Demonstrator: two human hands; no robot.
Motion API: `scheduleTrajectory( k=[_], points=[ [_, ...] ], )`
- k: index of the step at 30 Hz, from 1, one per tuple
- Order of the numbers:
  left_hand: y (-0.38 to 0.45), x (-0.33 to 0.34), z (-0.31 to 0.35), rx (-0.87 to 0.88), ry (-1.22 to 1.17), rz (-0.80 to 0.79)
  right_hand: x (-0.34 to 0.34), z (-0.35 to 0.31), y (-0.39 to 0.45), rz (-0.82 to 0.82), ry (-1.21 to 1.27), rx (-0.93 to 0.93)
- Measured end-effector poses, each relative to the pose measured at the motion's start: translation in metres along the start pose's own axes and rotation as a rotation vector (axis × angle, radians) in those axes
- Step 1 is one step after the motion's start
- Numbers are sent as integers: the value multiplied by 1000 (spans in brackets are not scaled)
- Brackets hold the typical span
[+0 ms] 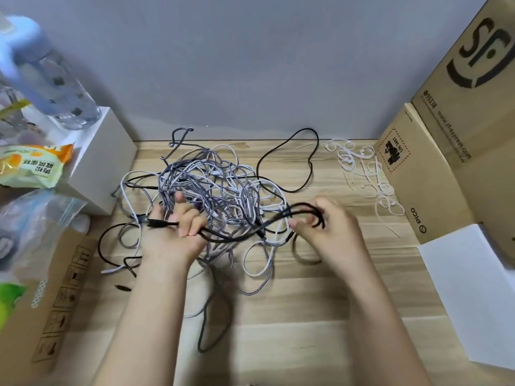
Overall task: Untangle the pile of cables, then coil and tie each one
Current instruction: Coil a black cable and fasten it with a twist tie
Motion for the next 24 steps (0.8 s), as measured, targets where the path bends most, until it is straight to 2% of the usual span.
scheduleTrajectory(
  k=[2,6,8,12,15,21,24],
  points=[
    [-11,8,-20,21,130,-77,6,-6,-7,-100,51,7],
    [-29,25,-58,154,329,-178,20,-24,-22,-218,72,-216],
    [-36,32,-74,234,377,-209,29,-25,-27,-267,110,-194],
    [-41,35,-87,215,400,-259,34,-13,-24,-259,71,-174],
    [-36,33,-85,238,423,-202,17,1,-15,-194,14,-224],
    [-23,21,-60,117,206,-39,-26,46,-3,-49,53,14],
    [-22,9,-60,230,437,-11,-37,72,-3,-194,-173,104]
  ],
)
Point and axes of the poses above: each hand's wrist, its own y-axis towards the middle knuckle, its own x-axis out of the palm, z = x × y, the point moved 2 cm from there along y, towards the middle knuckle, and after that the axes turned 15 degrees about z, right-handed, at the moved point
